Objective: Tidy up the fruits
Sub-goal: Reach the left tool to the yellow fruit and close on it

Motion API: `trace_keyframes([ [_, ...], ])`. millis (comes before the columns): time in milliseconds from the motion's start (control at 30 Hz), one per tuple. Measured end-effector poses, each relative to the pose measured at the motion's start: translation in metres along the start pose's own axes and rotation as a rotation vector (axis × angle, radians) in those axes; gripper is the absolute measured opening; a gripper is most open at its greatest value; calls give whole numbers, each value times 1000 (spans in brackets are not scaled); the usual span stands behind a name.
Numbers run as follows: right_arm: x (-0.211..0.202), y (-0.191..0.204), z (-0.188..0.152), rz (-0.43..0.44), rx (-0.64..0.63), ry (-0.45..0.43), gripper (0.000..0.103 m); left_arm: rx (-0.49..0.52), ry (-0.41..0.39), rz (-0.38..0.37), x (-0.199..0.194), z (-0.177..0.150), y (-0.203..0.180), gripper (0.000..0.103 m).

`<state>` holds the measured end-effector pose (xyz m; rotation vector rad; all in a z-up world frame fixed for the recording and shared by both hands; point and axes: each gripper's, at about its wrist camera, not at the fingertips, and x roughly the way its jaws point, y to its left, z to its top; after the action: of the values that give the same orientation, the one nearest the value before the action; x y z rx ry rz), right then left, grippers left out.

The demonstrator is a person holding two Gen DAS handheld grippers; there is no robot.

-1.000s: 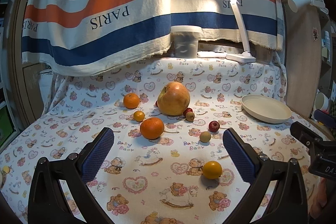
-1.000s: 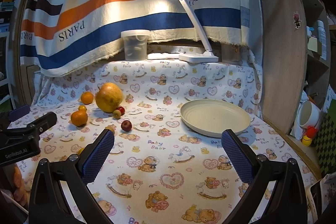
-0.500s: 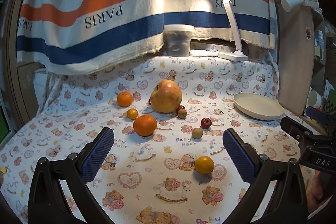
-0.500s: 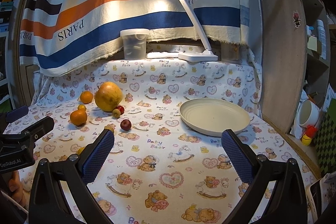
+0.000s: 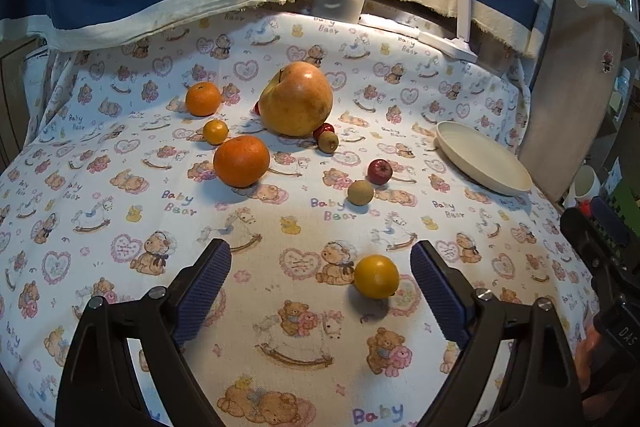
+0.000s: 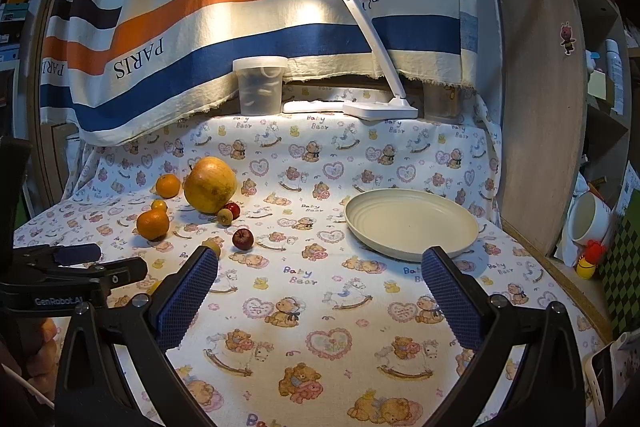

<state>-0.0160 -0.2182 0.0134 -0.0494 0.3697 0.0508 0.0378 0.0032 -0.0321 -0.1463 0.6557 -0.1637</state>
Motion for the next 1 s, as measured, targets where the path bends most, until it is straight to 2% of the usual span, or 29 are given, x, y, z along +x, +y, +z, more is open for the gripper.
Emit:
trace_keyframes([
  [133,0,0,-1,-1,0,5,103,17,-19,35,-4,1,1,90],
  [367,2,2,2,-1,-7,19,103,8,11,16,1,3,4,90],
  [400,1,2,2,-3,-6,16,103,18,16,7,0,2,2,87],
  [467,1,2,3,-7,-1,7,103,48,60,-2,4,1,-5,63],
  [533,0,0,3,-16,9,-2,103,82,139,-19,11,0,-15,51],
  [600,-1,-3,3,-19,20,-10,103,121,207,-30,20,-2,-26,46],
  [667,-2,-3,2,-18,19,-14,103,144,225,-41,25,-3,-34,37],
  [767,-2,-4,2,-13,15,-13,103,185,233,-39,32,-1,-46,28],
  [900,-5,-4,2,-15,23,-21,103,241,257,35,39,-2,-56,26],
  [1000,-6,-5,2,-4,25,-25,103,259,249,54,39,-4,-58,26],
])
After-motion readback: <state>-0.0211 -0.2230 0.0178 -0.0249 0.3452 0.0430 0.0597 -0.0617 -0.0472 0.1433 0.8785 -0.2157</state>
